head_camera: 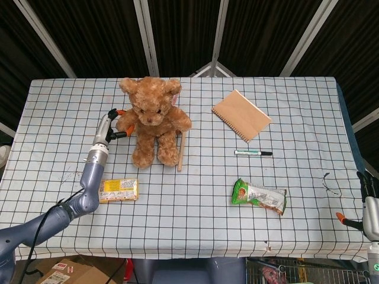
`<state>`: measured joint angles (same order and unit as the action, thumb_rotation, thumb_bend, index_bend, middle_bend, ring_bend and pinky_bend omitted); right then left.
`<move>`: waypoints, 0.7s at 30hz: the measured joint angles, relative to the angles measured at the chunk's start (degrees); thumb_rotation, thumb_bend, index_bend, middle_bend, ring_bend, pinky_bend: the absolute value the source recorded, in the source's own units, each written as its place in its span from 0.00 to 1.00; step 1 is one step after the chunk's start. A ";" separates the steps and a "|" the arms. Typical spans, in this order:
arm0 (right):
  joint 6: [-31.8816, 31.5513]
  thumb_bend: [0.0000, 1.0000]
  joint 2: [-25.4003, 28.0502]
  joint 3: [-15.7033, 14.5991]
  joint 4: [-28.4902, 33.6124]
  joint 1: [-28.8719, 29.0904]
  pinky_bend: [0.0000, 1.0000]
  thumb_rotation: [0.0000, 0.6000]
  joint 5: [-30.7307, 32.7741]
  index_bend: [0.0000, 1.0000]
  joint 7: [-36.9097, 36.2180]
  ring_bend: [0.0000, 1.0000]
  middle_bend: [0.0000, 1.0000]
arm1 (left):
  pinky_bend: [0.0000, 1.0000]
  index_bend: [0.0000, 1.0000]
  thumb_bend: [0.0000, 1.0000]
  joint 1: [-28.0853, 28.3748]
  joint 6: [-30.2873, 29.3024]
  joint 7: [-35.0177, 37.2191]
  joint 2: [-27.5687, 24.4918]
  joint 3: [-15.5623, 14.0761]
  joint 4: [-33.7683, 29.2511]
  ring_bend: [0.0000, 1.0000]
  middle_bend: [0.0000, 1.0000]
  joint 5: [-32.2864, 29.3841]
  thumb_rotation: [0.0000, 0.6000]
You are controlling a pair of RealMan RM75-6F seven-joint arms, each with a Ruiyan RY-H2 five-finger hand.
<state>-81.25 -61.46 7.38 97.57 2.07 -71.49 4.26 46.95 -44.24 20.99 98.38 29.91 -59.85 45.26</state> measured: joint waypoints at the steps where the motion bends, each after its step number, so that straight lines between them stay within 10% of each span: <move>1: 0.08 0.13 0.00 -0.01 0.01 0.04 0.00 1.00 0.03 0.00 0.06 0.00 0.00 | 0.00 0.44 0.45 -0.09 -0.14 -0.45 0.03 -0.19 0.02 0.00 0.24 -0.07 1.00; 21: 0.50 0.13 -0.32 -0.04 -0.05 0.43 0.00 1.00 0.46 0.00 0.89 0.00 0.00 | 0.00 0.43 0.44 0.07 -1.47 -3.96 1.03 -0.10 1.30 0.00 0.24 -1.47 1.00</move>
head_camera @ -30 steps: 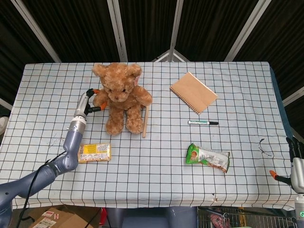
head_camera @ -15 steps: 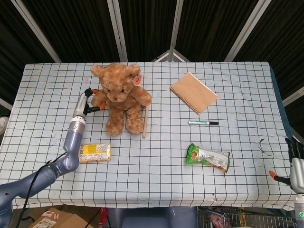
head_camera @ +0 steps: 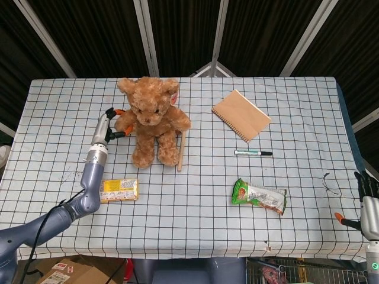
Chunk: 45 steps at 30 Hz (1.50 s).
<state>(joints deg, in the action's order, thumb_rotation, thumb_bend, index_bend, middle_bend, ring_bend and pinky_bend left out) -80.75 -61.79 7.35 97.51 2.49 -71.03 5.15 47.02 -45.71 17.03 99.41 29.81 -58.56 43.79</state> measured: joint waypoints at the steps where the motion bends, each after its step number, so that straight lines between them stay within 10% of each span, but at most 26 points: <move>1: -0.03 0.13 0.03 -0.02 0.04 -0.01 0.00 1.00 -0.06 0.00 -0.02 0.00 0.00 | 0.00 0.43 0.44 -0.02 0.47 -0.13 0.17 -0.05 0.58 0.00 0.24 -0.59 1.00; 32: -0.58 0.13 0.45 -0.45 0.52 -0.30 0.00 1.00 -1.10 0.00 -0.73 0.00 0.00 | 0.00 0.42 0.43 -0.46 -4.06 -3.75 0.64 0.67 -2.98 0.00 0.24 0.15 1.00; 45: -1.26 0.13 0.92 -0.19 0.40 -0.78 0.00 1.00 -1.00 0.00 -1.88 0.00 0.00 | 0.00 0.24 0.37 -1.97 -3.16 -4.57 -3.16 0.35 -8.01 0.00 0.03 0.46 1.00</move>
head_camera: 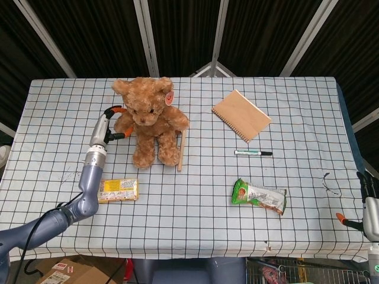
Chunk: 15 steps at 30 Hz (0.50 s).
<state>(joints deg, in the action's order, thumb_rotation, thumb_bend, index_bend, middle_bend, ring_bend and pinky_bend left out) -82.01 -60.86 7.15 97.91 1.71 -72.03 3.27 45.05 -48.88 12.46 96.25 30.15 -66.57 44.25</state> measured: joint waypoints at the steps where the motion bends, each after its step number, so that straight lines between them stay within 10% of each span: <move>1: -0.09 0.12 0.07 0.00 -0.04 -0.08 0.00 1.00 -0.03 0.00 -0.15 0.00 0.00 | 0.00 0.23 0.37 -0.29 0.04 -0.40 -0.67 -0.22 -0.94 0.00 0.02 -0.03 1.00; 15: -0.16 0.13 0.15 -0.34 0.51 0.04 0.00 1.00 -1.42 0.00 -0.22 0.00 0.00 | 0.00 0.18 0.36 -10.68 -11.16 -5.41 -12.85 -4.94 -20.82 0.00 0.00 4.31 1.00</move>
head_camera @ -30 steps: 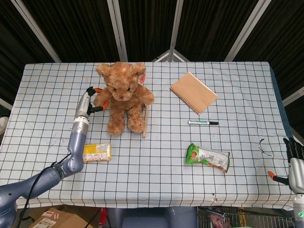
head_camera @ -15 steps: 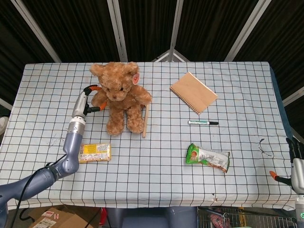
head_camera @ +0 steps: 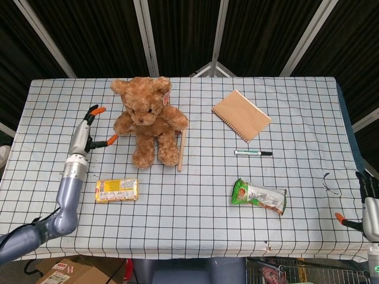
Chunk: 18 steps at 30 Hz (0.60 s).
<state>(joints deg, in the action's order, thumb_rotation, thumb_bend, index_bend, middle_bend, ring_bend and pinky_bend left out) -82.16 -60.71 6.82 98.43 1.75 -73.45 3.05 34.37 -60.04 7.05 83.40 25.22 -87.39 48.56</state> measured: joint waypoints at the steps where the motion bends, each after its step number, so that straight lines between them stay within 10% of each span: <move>1: 0.07 0.13 0.02 -0.04 0.03 0.03 0.00 1.00 -0.08 0.00 -0.04 0.00 0.00 | 0.00 0.18 0.37 -2.27 -2.46 -1.36 -2.38 -1.72 -3.29 0.00 0.00 1.71 1.00; 11: 0.55 0.13 0.70 -0.54 0.08 0.39 0.00 1.00 -2.67 0.00 -2.33 0.00 0.00 | 0.00 0.19 0.38 -20.87 -31.89 -18.91 -10.43 -17.49 -12.28 0.00 0.00 15.41 1.00; 18: -2.31 0.13 1.08 -1.21 0.55 -0.19 0.00 1.00 -6.47 0.00 -2.10 0.00 0.00 | 0.00 0.19 0.38 -27.81 -38.32 -21.05 -11.76 -23.58 -10.46 0.00 0.00 24.37 1.00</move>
<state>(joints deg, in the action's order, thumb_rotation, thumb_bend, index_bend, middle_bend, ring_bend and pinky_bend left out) -84.48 -59.63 5.61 98.98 1.56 -79.91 0.96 6.57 -98.36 -14.00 71.64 1.64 -97.84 72.93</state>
